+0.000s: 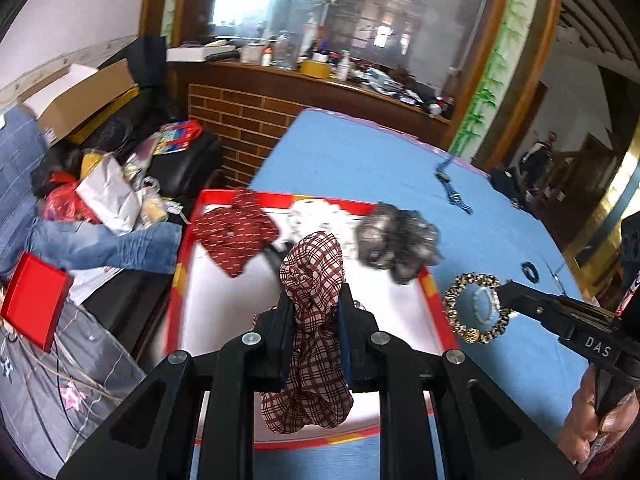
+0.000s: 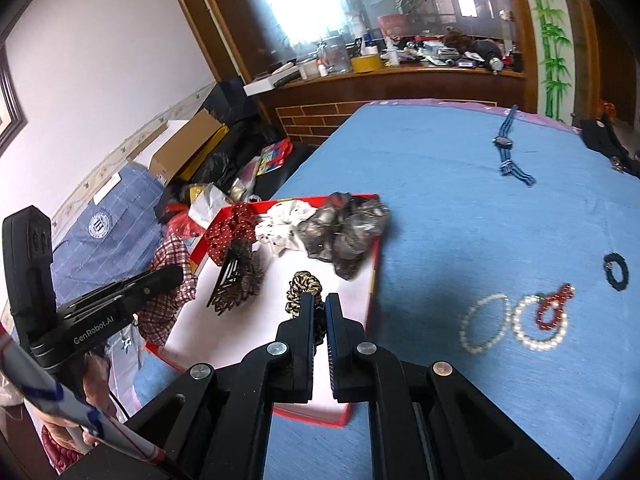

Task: Organize jewelry
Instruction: 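Carry the plaid and leopard-print scrunchies over the tray, then open both grippers to drop the scrunchies into the tray, then move both grippers back over the bracelets on the table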

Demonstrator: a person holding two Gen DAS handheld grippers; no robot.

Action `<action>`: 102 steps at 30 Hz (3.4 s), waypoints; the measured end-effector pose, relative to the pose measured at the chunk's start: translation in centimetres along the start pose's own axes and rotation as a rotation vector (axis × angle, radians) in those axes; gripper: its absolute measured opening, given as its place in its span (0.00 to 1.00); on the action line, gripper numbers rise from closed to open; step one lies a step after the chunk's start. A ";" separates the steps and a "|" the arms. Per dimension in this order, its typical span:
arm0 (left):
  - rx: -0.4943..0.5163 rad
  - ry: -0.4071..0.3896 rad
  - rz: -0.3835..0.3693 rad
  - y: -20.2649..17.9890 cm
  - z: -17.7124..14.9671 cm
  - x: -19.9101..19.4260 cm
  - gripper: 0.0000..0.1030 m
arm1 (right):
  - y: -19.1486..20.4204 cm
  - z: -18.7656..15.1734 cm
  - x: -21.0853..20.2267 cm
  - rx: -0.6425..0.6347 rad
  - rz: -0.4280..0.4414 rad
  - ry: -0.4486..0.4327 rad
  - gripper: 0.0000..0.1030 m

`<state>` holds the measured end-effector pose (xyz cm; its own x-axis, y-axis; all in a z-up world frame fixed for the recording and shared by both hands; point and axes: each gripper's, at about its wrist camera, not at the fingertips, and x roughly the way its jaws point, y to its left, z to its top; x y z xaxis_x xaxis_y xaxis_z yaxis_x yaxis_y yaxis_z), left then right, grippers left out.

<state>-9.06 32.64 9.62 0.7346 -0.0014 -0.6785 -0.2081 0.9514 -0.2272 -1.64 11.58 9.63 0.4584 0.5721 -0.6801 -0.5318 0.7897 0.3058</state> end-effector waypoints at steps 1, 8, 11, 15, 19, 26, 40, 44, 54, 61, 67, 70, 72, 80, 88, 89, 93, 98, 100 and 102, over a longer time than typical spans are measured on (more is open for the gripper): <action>-0.009 0.004 0.003 0.6 0.0 0.2 0.17 | 0.3 0.1 0.2 -0.002 0.000 0.003 0.06; -0.071 0.050 0.053 4.0 0.0 3.0 0.17 | 1.4 1.2 3.0 -0.006 0.010 0.026 0.06; -0.084 0.075 0.072 5.0 0.1 4.2 0.17 | 1.8 1.5 4.6 -0.003 0.014 0.043 0.06; -0.074 0.089 0.091 5.3 0.3 5.3 0.17 | 2.2 2.0 6.6 0.010 0.024 0.065 0.06; -0.075 0.098 0.100 5.4 0.7 6.2 0.17 | 2.6 2.6 8.5 0.016 0.022 0.079 0.06; -0.086 0.130 0.108 5.7 1.0 8.0 0.17 | 2.8 3.1 11.8 0.038 0.013 0.110 0.06; -0.096 0.139 0.103 6.3 0.8 9.2 0.28 | 2.5 2.2 14.9 0.024 -0.070 0.164 0.09; -0.096 0.132 0.102 6.3 0.8 9.0 0.33 | 2.5 2.2 14.7 0.017 -0.080 0.153 0.09; -0.090 0.108 0.101 5.7 1.1 7.6 0.36 | 2.2 2.0 12.9 0.034 -0.063 0.131 0.25; -0.061 0.064 0.085 3.7 1.6 5.2 0.36 | 2.3 1.5 9.5 0.035 -0.025 0.089 0.25; -0.018 0.036 0.055 0.6 2.0 3.8 0.36 | 0.9 1.1 5.8 0.058 -0.007 0.047 0.25; 0.017 0.036 0.040 -1.5 1.9 3.6 0.37 | -0.4 1.0 4.1 0.080 -0.021 0.021 0.25; 0.037 0.038 0.029 -2.9 1.8 3.6 0.37 | -1.8 0.8 3.1 0.105 -0.027 0.012 0.25; 0.134 0.069 -0.029 -9.5 1.0 4.2 0.37 | -8.2 -0.3 -1.1 0.212 -0.084 -0.041 0.25; 0.236 0.154 -0.089 -16.4 -0.3 6.5 0.37 | -15.4 -2.0 -5.2 0.314 -0.159 -0.090 0.24; 0.252 0.173 -0.097 -17.5 -0.5 7.1 0.37 | -16.4 -2.2 -5.8 0.333 -0.168 -0.098 0.24; 0.288 0.233 -0.108 -20.7 -1.3 9.3 0.37 | -19.9 -3.0 -7.6 0.395 -0.207 -0.123 0.24; 0.312 0.312 -0.093 -23.6 -1.9 13.0 0.37 | -22.9 -4.0 -9.0 0.447 -0.219 -0.143 0.24; 0.314 0.333 -0.069 -24.2 -2.0 14.4 0.37 | -23.7 -4.4 -9.2 0.462 -0.217 -0.143 0.24; 0.314 0.352 -0.054 -24.7 -1.9 15.7 0.37 | -24.4 -4.7 -9.4 0.476 -0.214 -0.145 0.24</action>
<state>6.37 8.55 3.30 0.4643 -0.1062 -0.8793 0.0696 0.9941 -0.0833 3.68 -14.12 5.40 0.6329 0.3857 -0.6714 -0.0497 0.8856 0.4618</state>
